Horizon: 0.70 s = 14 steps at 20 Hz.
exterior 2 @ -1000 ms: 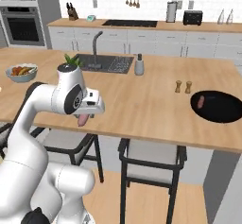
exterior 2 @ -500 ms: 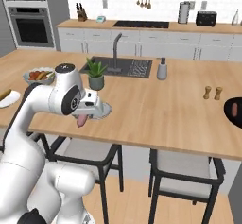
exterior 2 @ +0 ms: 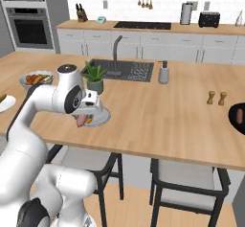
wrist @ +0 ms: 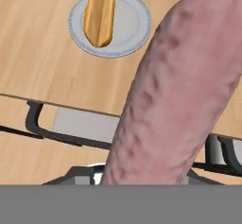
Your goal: Place one bun and one sausage from the bowl on each plate.
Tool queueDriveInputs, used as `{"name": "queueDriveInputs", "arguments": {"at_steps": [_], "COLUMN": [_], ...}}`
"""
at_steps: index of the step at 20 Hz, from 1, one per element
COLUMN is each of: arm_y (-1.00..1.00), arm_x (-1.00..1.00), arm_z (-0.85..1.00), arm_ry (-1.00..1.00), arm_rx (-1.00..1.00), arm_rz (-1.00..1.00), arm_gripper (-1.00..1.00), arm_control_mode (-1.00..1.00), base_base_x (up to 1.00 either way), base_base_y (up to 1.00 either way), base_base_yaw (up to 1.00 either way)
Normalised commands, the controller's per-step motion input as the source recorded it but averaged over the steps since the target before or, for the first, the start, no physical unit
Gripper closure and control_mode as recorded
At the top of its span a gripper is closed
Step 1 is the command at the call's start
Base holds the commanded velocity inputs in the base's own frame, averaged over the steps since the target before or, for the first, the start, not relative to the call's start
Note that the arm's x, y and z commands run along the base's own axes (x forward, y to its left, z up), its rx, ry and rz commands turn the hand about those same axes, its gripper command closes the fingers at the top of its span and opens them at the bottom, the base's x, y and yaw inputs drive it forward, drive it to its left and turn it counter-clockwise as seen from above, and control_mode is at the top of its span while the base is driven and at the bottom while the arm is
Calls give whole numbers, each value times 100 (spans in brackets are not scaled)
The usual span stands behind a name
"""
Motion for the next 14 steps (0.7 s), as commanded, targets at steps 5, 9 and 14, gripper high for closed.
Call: {"name": "queueDriveInputs", "arguments": {"at_steps": [5,9,14], "arm_y": [20,14,13], "arm_x": [100,100,85], "arm_z": [-14,0,-58], "arm_ry": [6,14,8], "arm_rx": [0,0,0], "arm_rz": [3,0,0], "arm_gripper": [100,100,100], "arm_control_mode": [-100,-100,-100], "base_base_x": [0,0,0], "base_base_y": [0,0,0], "base_base_yaw": [0,0,0]}}
